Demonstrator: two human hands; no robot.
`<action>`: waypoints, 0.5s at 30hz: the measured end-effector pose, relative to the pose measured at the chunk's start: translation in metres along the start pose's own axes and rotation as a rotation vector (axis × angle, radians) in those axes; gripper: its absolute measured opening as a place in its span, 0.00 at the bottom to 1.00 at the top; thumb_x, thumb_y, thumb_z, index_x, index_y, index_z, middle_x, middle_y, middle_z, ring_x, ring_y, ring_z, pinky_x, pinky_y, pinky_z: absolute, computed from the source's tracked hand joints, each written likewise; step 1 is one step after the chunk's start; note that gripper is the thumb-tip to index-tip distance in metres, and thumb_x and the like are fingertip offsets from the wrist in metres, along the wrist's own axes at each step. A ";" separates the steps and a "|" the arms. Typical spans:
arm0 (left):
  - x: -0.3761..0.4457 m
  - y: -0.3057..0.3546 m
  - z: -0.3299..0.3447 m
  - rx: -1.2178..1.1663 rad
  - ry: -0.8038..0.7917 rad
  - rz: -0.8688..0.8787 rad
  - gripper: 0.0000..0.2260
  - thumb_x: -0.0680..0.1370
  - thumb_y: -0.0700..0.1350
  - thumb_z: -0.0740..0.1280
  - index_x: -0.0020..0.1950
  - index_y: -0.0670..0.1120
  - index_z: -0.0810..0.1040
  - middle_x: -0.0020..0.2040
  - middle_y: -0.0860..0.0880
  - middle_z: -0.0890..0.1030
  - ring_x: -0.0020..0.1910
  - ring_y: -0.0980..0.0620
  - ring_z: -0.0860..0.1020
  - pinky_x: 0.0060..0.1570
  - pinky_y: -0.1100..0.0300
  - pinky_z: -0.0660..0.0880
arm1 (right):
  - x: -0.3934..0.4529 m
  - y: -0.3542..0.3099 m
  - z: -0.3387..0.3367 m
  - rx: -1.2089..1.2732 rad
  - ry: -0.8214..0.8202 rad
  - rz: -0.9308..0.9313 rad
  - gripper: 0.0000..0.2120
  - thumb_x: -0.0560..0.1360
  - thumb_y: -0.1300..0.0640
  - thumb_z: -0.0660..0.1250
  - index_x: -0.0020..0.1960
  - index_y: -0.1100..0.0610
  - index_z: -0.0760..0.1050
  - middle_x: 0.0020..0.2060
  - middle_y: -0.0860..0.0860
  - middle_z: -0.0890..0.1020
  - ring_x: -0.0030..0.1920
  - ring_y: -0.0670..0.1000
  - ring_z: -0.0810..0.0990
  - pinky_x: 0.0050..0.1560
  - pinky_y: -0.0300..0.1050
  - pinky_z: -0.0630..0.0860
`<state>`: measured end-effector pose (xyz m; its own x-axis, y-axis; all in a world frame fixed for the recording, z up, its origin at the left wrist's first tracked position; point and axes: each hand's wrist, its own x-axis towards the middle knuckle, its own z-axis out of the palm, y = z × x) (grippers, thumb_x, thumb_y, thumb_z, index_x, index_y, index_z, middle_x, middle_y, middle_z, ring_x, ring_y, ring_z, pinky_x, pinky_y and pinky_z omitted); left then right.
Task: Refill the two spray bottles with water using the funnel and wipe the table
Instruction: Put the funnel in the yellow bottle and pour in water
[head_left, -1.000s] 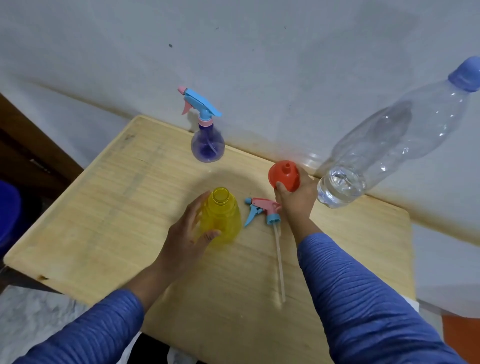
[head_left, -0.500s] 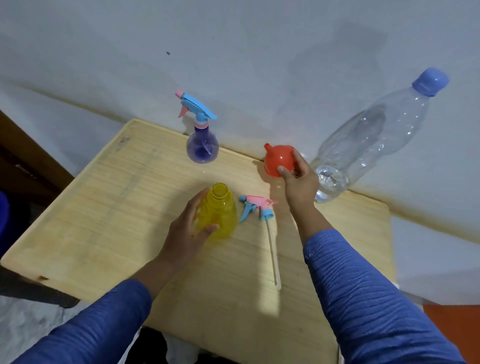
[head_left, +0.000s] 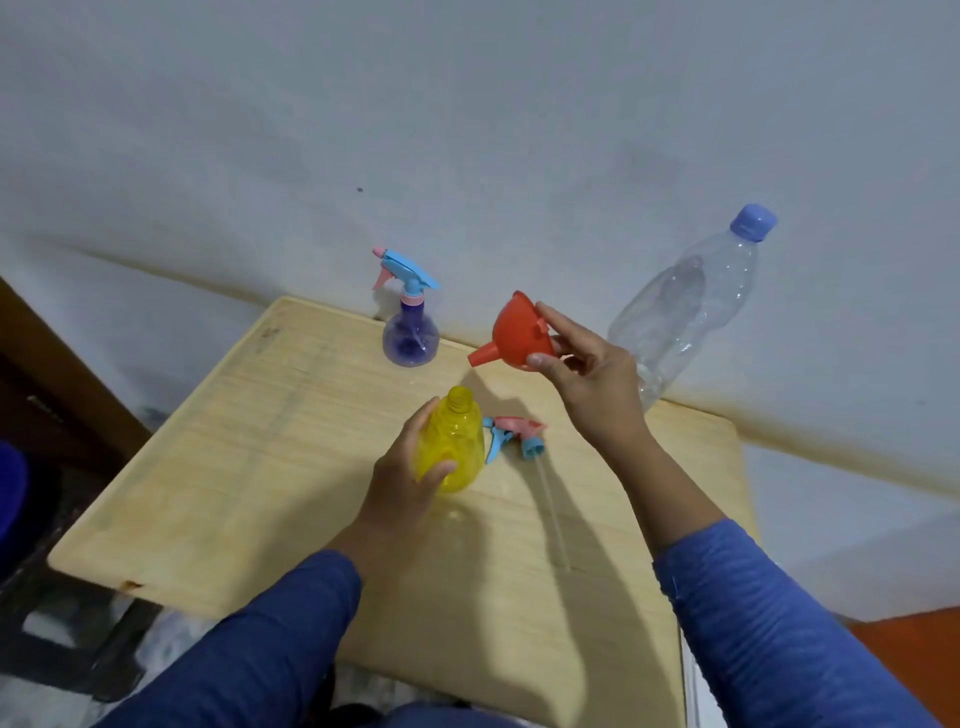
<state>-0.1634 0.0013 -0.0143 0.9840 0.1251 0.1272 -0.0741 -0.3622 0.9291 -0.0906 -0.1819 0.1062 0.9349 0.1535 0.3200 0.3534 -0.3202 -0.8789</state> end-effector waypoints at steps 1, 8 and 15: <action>0.000 0.000 0.000 -0.003 -0.002 -0.015 0.31 0.68 0.56 0.66 0.69 0.62 0.59 0.60 0.71 0.66 0.55 0.69 0.68 0.47 0.83 0.64 | -0.002 0.000 0.002 -0.025 -0.018 -0.017 0.26 0.70 0.65 0.71 0.63 0.45 0.71 0.44 0.41 0.80 0.42 0.34 0.77 0.50 0.31 0.72; 0.000 0.000 -0.002 -0.011 -0.011 -0.029 0.33 0.73 0.39 0.69 0.66 0.66 0.57 0.59 0.75 0.62 0.60 0.65 0.66 0.57 0.66 0.65 | -0.016 -0.003 0.016 -0.243 -0.126 -0.159 0.25 0.70 0.63 0.72 0.65 0.49 0.73 0.43 0.51 0.81 0.38 0.37 0.75 0.47 0.27 0.70; 0.000 -0.006 -0.001 -0.037 -0.035 -0.033 0.32 0.71 0.46 0.67 0.69 0.65 0.58 0.60 0.75 0.63 0.60 0.67 0.66 0.58 0.66 0.65 | -0.008 -0.005 0.011 -0.363 -0.126 -0.249 0.23 0.70 0.61 0.72 0.64 0.50 0.75 0.45 0.53 0.83 0.42 0.49 0.77 0.49 0.41 0.75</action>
<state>-0.1633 0.0046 -0.0191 0.9910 0.1036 0.0846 -0.0469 -0.3236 0.9450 -0.1002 -0.1710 0.1039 0.8167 0.3729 0.4404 0.5765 -0.5626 -0.5926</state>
